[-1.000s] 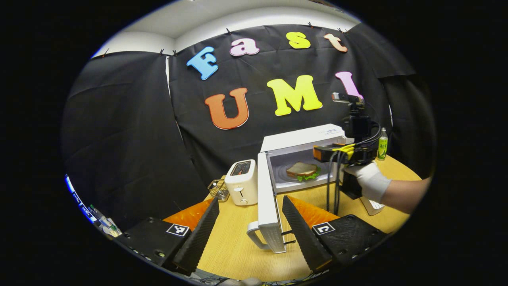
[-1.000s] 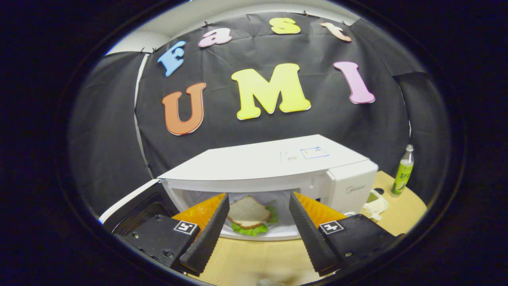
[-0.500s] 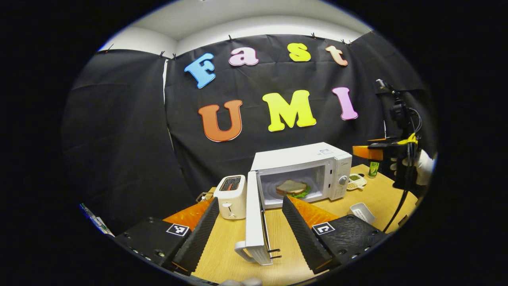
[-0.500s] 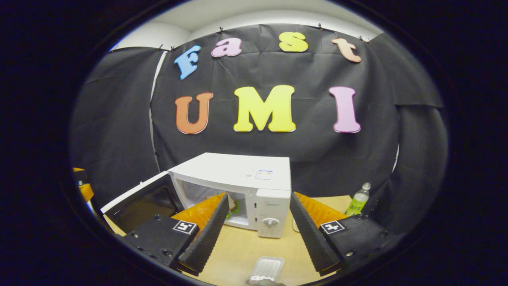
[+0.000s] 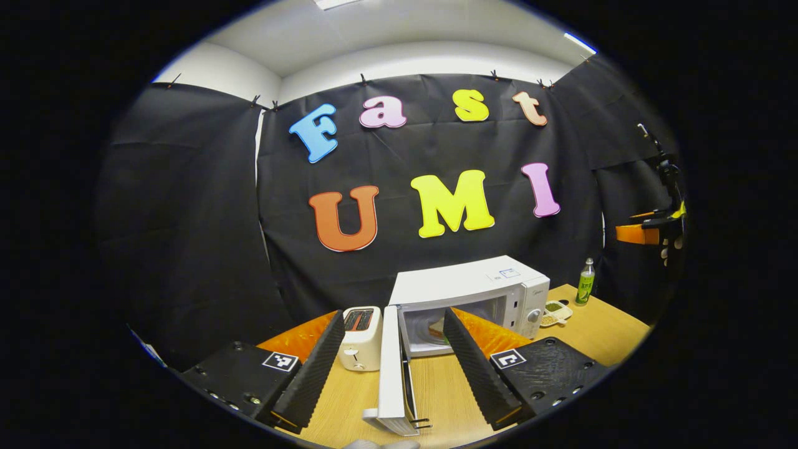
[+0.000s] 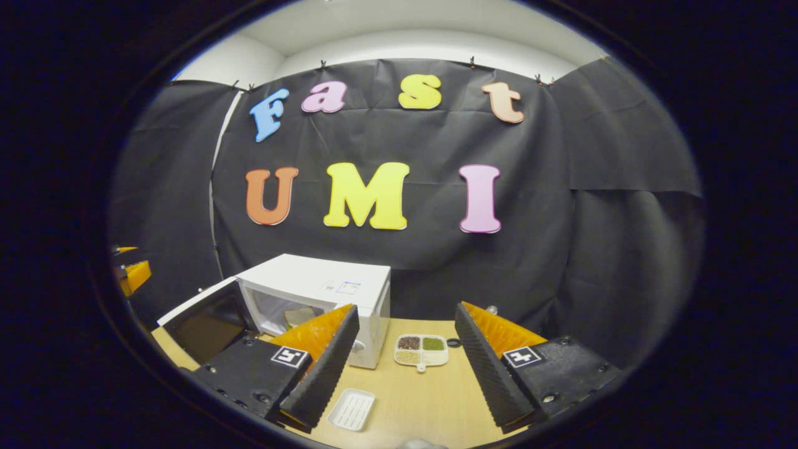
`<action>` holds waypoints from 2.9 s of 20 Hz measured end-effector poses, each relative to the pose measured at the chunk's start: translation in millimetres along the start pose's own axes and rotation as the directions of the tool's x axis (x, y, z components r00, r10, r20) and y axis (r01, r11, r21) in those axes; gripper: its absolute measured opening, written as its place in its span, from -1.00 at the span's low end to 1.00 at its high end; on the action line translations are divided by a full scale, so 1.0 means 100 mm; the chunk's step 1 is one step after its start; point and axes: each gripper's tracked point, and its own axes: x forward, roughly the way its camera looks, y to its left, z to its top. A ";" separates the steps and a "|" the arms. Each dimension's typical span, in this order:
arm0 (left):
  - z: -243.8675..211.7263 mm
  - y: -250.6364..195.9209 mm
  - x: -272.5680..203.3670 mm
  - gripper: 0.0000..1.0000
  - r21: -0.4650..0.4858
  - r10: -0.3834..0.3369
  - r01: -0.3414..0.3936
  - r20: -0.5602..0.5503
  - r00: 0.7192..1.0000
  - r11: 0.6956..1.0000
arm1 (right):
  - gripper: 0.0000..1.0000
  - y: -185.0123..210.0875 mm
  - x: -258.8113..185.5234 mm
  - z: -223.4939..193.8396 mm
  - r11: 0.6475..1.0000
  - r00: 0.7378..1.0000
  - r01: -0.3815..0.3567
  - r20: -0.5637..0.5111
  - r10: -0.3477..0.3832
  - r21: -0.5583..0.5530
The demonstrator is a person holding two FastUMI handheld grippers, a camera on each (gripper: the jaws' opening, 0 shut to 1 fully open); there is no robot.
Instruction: Open the microwave oven with the left hand, put the food in, and close the microwave oven.
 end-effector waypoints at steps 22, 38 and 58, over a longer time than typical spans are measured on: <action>-1.78 0.83 0.10 -1.00 -0.094 0.036 -0.058 -0.227 0.973 0.994 | 0.98 -0.14 -0.50 -0.20 0.997 0.992 0.078 -0.101 -0.078 -0.001; -2.10 0.40 0.16 -1.00 -0.114 -0.036 0.004 -0.283 0.958 0.993 | 0.84 -0.14 -0.37 -0.40 0.997 0.991 0.055 -0.127 -0.049 0.045; -1.80 -1.36 0.58 -1.00 -0.131 -0.314 0.290 -0.227 0.922 0.948 | 0.98 -0.48 -0.52 -0.58 0.992 0.982 0.107 -0.162 -0.095 0.065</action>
